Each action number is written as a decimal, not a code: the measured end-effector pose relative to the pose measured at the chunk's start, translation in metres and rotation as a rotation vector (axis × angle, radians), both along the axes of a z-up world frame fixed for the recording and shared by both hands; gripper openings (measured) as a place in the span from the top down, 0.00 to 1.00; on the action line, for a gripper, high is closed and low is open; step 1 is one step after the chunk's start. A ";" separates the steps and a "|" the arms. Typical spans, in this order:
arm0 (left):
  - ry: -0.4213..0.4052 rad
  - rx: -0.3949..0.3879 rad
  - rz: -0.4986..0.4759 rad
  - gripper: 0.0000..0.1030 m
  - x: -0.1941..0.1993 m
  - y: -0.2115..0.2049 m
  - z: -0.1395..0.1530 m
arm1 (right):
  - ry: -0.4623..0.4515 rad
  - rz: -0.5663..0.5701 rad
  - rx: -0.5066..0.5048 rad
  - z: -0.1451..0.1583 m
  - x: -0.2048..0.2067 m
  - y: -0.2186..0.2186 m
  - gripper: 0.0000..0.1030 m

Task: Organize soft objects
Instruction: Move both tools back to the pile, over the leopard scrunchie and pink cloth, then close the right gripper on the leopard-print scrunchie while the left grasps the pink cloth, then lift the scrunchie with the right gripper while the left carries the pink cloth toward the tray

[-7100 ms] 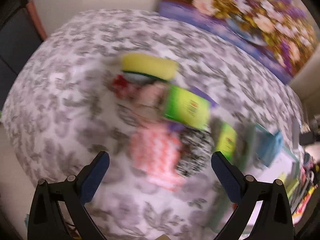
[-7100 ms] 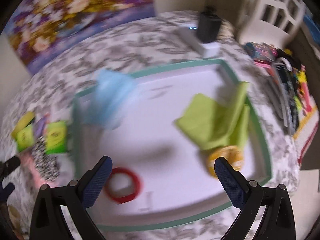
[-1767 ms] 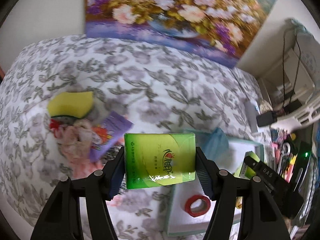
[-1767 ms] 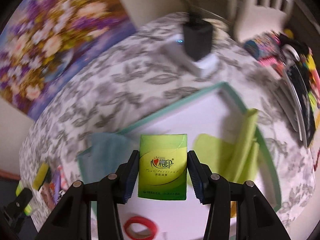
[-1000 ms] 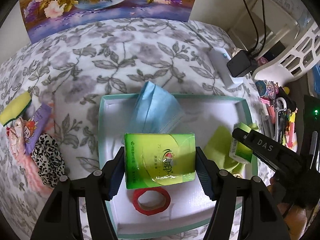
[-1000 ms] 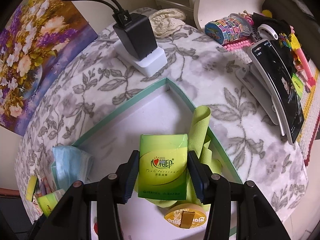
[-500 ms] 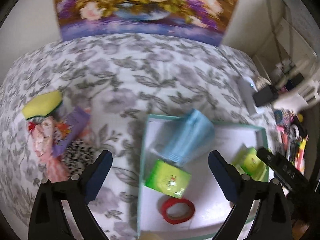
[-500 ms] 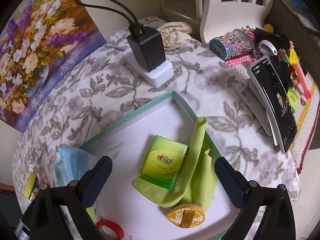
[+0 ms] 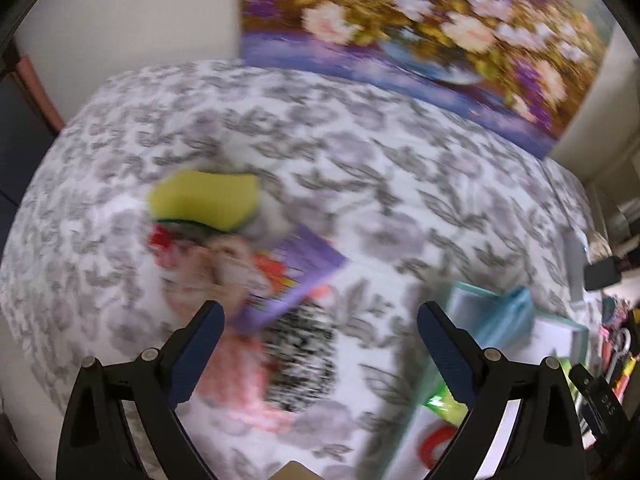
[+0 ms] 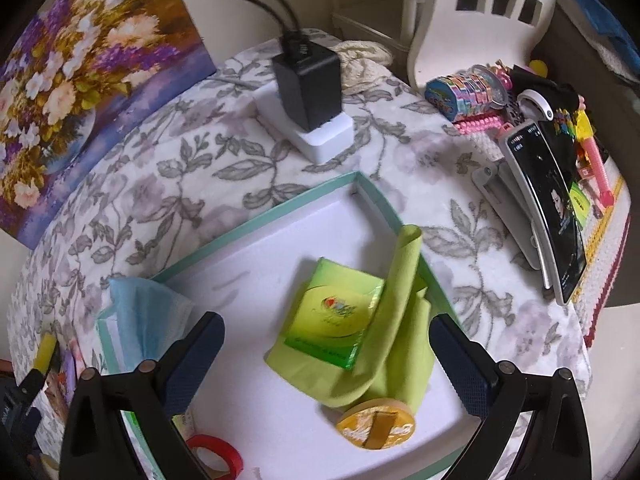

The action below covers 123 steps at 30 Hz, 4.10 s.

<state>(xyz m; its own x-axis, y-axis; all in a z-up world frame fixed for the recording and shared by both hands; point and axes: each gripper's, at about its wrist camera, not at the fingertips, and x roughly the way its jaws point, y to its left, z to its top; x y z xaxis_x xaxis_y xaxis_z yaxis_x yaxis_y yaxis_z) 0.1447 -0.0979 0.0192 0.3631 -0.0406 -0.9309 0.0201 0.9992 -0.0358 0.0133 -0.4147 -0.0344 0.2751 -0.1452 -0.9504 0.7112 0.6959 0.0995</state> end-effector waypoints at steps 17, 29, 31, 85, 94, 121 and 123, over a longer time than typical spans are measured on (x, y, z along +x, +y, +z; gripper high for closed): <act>-0.059 0.062 0.285 0.06 -0.003 0.160 0.029 | -0.043 0.326 -0.053 0.036 0.060 0.145 0.00; -0.039 -0.014 0.377 0.06 -0.006 0.209 0.017 | -0.077 0.541 0.067 0.019 0.086 0.251 0.00; -0.042 -0.014 0.377 0.06 -0.004 0.210 0.017 | -0.068 0.549 0.068 0.014 0.088 0.257 0.00; 0.039 -0.232 0.104 0.91 0.033 0.131 -0.039 | -0.114 0.589 0.247 -0.017 0.101 0.257 0.74; -0.058 -0.245 0.095 0.91 0.024 0.136 0.004 | -0.215 0.559 0.249 0.025 0.086 0.242 0.74; -0.131 -0.248 -0.147 0.91 -0.033 0.032 0.059 | -0.162 0.275 0.083 0.050 0.019 0.115 0.73; -0.128 -0.246 -0.177 0.91 -0.039 0.018 0.060 | -0.160 0.256 0.080 0.049 0.013 0.105 0.73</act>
